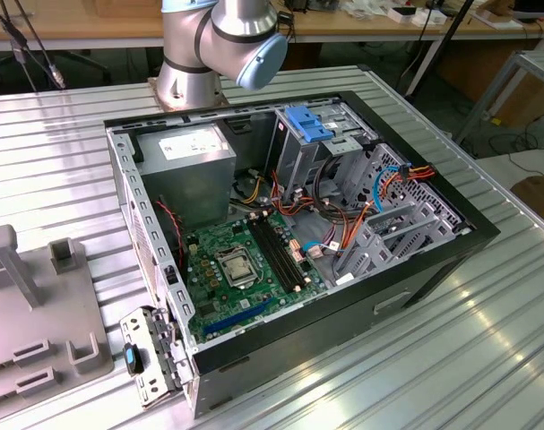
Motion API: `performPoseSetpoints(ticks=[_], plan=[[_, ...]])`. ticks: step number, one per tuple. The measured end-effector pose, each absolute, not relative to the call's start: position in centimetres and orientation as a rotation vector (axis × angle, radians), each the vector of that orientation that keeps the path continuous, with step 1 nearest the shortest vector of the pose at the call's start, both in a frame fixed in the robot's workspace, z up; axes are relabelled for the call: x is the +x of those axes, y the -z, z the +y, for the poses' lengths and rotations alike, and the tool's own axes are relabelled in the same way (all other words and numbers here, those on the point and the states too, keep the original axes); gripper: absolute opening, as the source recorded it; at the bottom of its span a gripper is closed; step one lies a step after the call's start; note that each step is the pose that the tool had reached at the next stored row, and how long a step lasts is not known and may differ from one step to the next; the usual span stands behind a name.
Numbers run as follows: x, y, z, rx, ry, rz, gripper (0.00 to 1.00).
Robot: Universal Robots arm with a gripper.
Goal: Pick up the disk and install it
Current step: 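Pick up the disk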
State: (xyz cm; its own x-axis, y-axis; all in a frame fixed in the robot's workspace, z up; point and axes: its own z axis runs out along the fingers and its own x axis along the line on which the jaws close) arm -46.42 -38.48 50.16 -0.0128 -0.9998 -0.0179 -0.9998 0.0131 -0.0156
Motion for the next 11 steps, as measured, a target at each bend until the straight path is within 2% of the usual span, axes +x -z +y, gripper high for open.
performPoseSetpoints(ticks=[11], plan=[[-46.4, -52.7, -38.5, -2.19, -0.002, 2.219, 0.37]])
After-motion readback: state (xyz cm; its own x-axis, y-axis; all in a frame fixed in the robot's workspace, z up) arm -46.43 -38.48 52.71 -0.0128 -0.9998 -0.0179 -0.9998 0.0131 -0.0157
